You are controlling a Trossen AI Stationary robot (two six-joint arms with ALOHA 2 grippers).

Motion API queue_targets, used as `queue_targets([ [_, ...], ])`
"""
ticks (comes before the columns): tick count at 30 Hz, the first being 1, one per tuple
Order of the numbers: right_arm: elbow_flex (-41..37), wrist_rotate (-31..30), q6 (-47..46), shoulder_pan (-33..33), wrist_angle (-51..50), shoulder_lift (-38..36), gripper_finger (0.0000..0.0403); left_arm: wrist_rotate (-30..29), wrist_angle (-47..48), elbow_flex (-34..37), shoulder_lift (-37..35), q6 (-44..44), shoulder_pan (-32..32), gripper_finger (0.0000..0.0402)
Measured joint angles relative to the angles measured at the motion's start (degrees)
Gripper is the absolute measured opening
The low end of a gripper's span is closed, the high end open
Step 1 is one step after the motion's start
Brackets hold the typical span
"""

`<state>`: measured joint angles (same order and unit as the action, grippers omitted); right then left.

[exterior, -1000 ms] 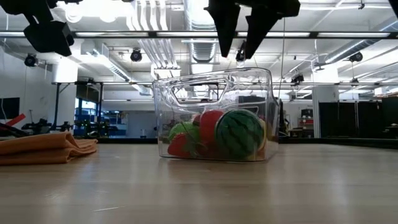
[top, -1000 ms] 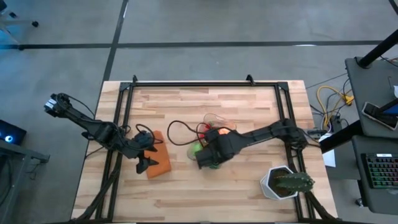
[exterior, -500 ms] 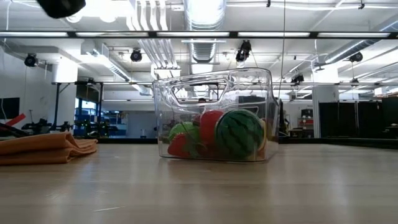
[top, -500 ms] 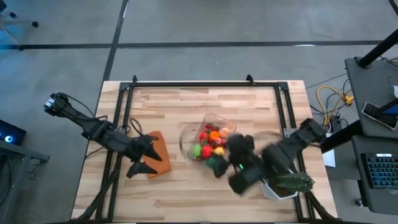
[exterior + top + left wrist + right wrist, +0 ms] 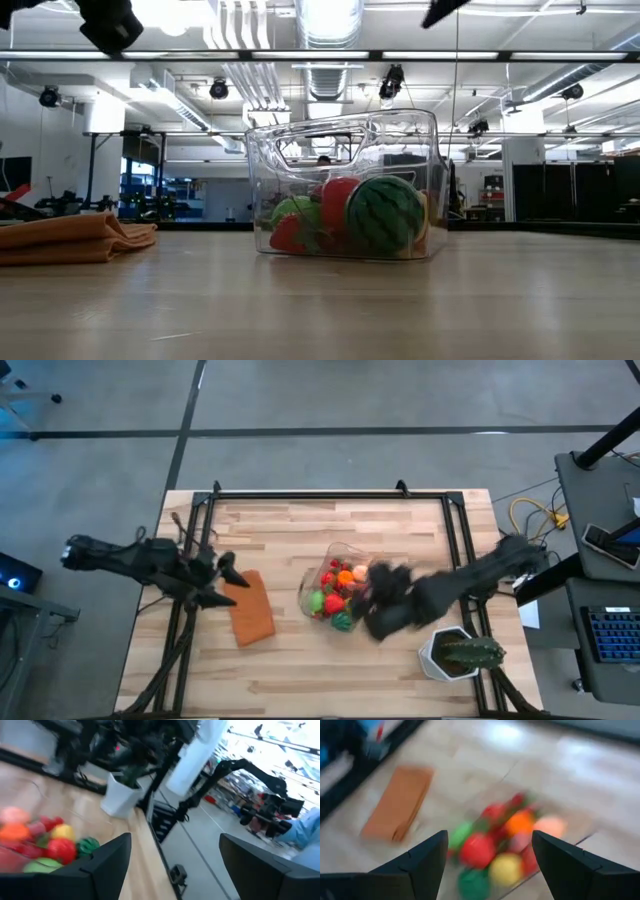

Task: Pick and placing Produce into tupperware
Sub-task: Return to Home Position

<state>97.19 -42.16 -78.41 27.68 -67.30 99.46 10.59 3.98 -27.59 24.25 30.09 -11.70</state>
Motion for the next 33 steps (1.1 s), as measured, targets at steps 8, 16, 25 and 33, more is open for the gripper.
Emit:
queue_targets([
  [8, -27.59, 1.44, 14.24, -6.06, 17.83, -32.30, 0.0281, -1.58, 8.58, 0.05, -14.20, -4.45, 4.19, 0.0288],
  [16, -54.02, 14.46, 21.15, -7.91, 48.26, -53.19, 0.0279, -15.62, 16.16, 0.00, -22.67, -5.03, 4.24, 0.0288],
  [25, -72.35, 28.28, 48.38, -6.68, 85.27, -63.02, 0.0277, -14.15, 16.67, -0.42, -21.56, -9.86, 4.22, 0.0288],
  [33, -84.04, 31.32, 48.67, -11.76, 76.59, -78.65, 0.0275, -16.56, 16.17, -0.87, -22.49, -10.95, 4.22, 0.0288],
])
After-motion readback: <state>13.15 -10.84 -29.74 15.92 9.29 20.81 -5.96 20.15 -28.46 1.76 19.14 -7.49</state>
